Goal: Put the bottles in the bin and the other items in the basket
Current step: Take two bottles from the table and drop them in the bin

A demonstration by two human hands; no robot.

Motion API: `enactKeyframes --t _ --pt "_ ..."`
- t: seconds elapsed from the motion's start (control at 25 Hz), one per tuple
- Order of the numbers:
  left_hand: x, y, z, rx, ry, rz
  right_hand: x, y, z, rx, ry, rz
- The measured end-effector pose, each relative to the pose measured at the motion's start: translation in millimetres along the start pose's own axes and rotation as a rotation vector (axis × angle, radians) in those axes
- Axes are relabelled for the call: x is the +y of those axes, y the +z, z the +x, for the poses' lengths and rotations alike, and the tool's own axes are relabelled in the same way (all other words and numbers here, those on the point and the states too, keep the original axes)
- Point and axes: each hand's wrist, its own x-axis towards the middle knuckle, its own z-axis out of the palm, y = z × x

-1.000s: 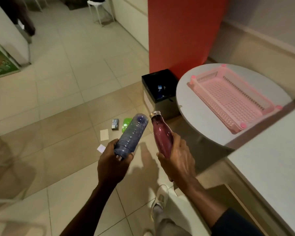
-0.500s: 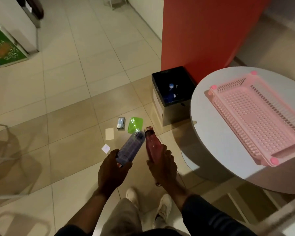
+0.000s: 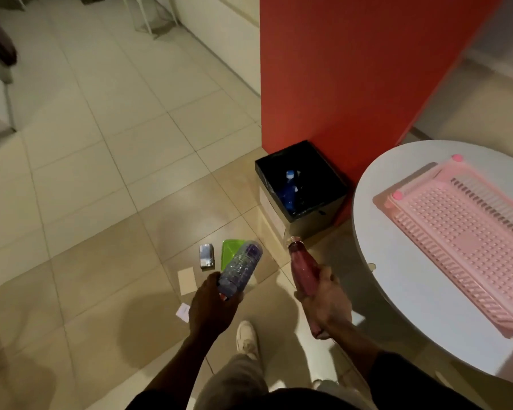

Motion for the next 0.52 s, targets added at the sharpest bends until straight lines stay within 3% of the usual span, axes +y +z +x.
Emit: enactKeyframes --t 0.24,0.52 --pt "35 -19 114 -0.111 0.101 0.050 -39 -14 48 0.083 0.193 0.192" --pt "88 26 192 -0.211 0.173 0.039 -45 -31 123 0.082 0.260 0.319"
